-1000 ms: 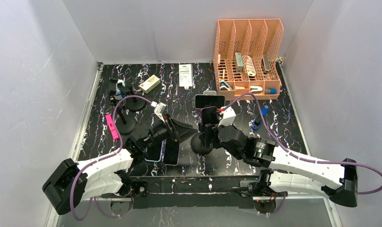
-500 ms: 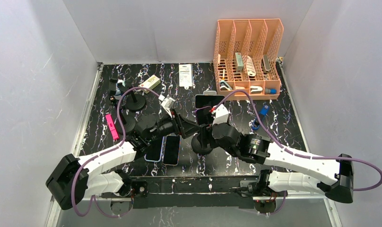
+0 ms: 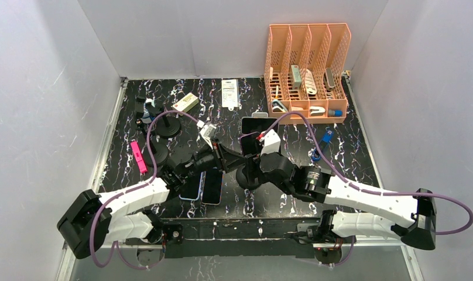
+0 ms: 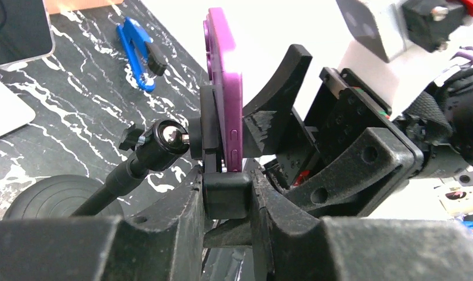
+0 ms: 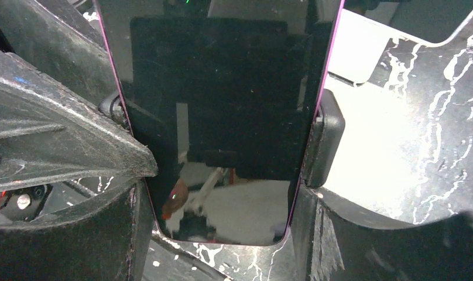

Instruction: Remove the phone from the phone stand

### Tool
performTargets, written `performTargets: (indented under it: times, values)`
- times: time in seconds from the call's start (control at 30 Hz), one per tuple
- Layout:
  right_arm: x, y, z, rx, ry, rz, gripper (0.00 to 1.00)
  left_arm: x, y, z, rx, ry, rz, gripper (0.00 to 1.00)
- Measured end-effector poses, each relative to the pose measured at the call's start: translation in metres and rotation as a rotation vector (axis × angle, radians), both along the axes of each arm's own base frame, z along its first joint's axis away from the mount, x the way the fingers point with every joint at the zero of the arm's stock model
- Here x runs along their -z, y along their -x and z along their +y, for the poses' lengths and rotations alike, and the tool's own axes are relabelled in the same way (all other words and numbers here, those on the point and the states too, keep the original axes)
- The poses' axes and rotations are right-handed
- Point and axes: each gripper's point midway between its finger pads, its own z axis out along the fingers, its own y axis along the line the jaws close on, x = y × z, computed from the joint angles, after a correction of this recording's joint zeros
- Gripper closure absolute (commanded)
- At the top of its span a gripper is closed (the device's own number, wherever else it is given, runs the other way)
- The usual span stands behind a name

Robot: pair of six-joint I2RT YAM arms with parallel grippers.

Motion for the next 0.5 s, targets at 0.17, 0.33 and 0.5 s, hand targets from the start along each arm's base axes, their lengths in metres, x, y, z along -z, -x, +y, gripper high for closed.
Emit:
performTargets:
  times: [0.17,0.33,0.5]
  values:
    - [0.005,0.007,0.005,-0.032,-0.045,0.015,0.99,0.003,0.007,0.006,-0.007,0.077,-0.025,1.0]
    - [0.006,0.015,0.006,-0.05,-0.125,0.039,0.99,0.004,0.012,0.007,-0.001,0.127,-0.015,1.0]
    - [0.003,0.02,0.005,-0.055,-0.183,0.056,0.99,0.006,0.013,0.009,-0.004,0.167,0.005,1.0]
